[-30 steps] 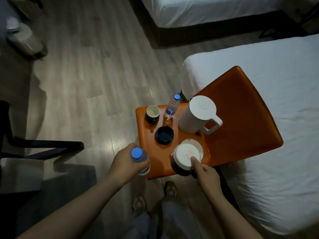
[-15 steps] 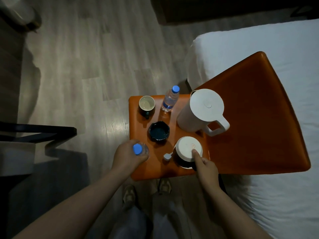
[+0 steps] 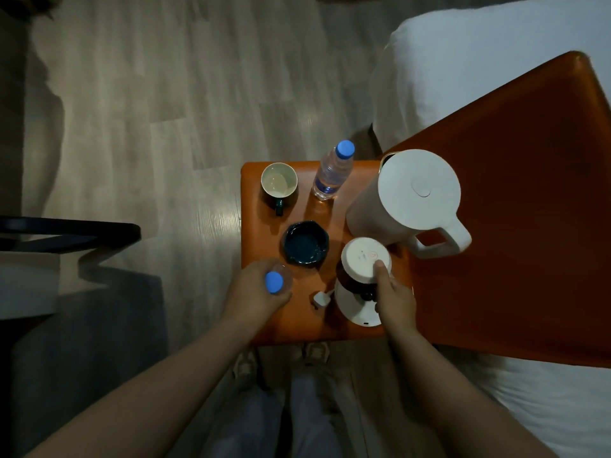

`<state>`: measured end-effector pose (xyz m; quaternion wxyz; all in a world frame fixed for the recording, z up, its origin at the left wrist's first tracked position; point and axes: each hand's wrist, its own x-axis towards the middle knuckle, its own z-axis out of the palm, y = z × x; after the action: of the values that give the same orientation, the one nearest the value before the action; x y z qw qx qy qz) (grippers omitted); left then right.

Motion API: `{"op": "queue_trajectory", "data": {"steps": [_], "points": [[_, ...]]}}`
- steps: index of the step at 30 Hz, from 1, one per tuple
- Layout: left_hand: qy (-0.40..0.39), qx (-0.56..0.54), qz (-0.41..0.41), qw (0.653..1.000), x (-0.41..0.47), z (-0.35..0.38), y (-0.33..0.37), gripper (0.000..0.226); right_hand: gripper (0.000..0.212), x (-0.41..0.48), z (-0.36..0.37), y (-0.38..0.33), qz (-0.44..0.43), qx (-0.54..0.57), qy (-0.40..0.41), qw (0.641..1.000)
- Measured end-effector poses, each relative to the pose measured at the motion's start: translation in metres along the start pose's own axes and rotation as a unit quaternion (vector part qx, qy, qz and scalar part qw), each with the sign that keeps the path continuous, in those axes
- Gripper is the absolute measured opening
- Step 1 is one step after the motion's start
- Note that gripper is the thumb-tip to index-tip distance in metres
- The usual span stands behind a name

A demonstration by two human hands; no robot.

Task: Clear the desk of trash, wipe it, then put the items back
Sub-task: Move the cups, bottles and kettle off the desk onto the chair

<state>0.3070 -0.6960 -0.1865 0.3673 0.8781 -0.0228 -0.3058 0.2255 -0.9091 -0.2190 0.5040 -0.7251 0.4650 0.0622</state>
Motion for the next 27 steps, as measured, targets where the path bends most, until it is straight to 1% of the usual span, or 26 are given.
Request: {"op": "queue_trajectory", "data": {"steps": [2, 3, 5, 7, 9, 12, 18, 27], "points": [[0.004, 0.005, -0.009, 1.000, 0.004, 0.003, -0.005, 0.040, 0.038, 0.011, 0.007, 0.001, 0.005, -0.011, 0.011, 1.000], [0.008, 0.011, -0.013, 1.000, 0.006, 0.005, -0.007, 0.042, 0.038, 0.015, 0.010, 0.002, 0.007, -0.023, 0.016, 1.000], [0.006, 0.024, -0.012, 1.000, 0.009, 0.008, -0.013, 0.047, 0.045, 0.023, 0.017, 0.006, 0.010, -0.039, 0.030, 0.999], [0.002, 0.035, -0.007, 0.999, 0.011, 0.009, -0.015, 0.047, 0.051, 0.031, 0.024, 0.011, 0.021, -0.039, 0.037, 0.998], [0.002, 0.034, 0.002, 0.999, 0.013, 0.009, -0.015, 0.041, 0.058, 0.037, 0.030, 0.014, 0.033, -0.042, 0.037, 0.998], [0.007, 0.033, 0.018, 0.999, 0.015, 0.008, -0.011, 0.033, 0.063, 0.046, 0.039, 0.019, 0.030, -0.027, 0.031, 0.999], [0.003, 0.032, 0.033, 0.999, 0.017, 0.009, -0.006, 0.032, 0.056, 0.056, 0.051, 0.024, 0.011, -0.021, 0.028, 0.999], [0.014, 0.025, 0.038, 0.999, 0.022, 0.009, -0.013, 0.029, 0.055, 0.064, 0.062, 0.047, 0.023, 0.009, 0.016, 1.000]]}}
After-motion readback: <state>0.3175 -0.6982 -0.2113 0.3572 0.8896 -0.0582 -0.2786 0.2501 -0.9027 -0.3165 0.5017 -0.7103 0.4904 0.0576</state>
